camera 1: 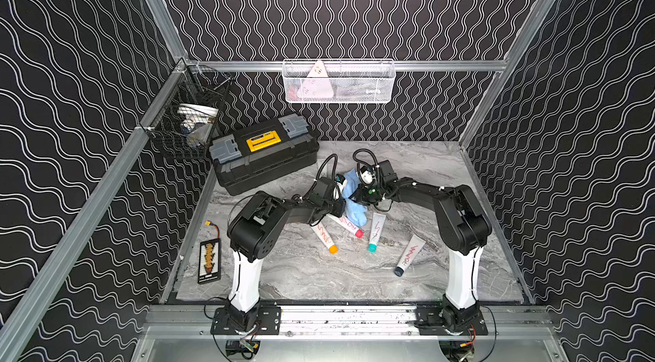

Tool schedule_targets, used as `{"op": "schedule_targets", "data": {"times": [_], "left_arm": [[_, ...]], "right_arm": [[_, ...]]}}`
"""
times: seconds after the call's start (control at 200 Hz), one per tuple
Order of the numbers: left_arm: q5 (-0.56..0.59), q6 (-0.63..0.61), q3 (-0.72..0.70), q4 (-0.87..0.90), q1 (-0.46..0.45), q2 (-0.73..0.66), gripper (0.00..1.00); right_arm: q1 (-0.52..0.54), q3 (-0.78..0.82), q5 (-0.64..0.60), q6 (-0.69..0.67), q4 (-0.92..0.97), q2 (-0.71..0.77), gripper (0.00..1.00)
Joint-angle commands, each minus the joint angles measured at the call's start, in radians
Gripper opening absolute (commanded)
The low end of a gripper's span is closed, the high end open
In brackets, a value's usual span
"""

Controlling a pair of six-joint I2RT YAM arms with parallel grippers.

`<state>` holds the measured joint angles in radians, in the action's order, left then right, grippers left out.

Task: Wipe the surface of the toothpaste tube
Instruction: Wipe the dirt from the toothpaste tube.

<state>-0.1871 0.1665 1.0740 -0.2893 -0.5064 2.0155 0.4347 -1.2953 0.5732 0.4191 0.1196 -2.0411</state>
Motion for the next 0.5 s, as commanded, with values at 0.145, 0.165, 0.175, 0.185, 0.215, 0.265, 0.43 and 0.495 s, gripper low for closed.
{"op": "schedule_targets", "data": {"times": [0.145, 0.165, 0.175, 0.185, 0.215, 0.265, 0.43, 0.495], "left_arm": [[-0.025, 0.013, -0.003, 0.022, -0.002, -0.001, 0.16], [-0.025, 0.012, -0.003, 0.022, -0.002, -0.001, 0.16], [-0.024, 0.012, -0.003, 0.022, -0.002, 0.000, 0.16], [-0.024, 0.011, -0.003, 0.022, -0.002, -0.001, 0.16], [-0.026, 0.011, -0.004, 0.023, -0.001, -0.001, 0.16], [-0.028, 0.011, -0.003, 0.023, -0.001, -0.001, 0.16], [-0.036, 0.007, -0.003, 0.021, -0.002, -0.001, 0.16], [-0.038, 0.005, -0.005, 0.019, -0.002, -0.001, 0.16]], "right_arm": [[-0.015, -0.025, 0.033, 0.001, 0.021, -0.050, 0.00], [-0.020, -0.029, 0.033, 0.003, 0.022, -0.058, 0.00], [-0.022, -0.031, 0.032, 0.003, 0.023, -0.062, 0.00], [-0.025, -0.034, 0.031, 0.004, 0.025, -0.065, 0.00], [-0.034, -0.039, 0.028, 0.004, 0.028, -0.074, 0.00], [-0.047, -0.048, 0.018, 0.000, 0.032, -0.087, 0.00], [-0.091, -0.084, -0.014, -0.021, 0.064, -0.114, 0.00], [-0.109, -0.098, -0.027, -0.023, 0.069, -0.124, 0.00]]}}
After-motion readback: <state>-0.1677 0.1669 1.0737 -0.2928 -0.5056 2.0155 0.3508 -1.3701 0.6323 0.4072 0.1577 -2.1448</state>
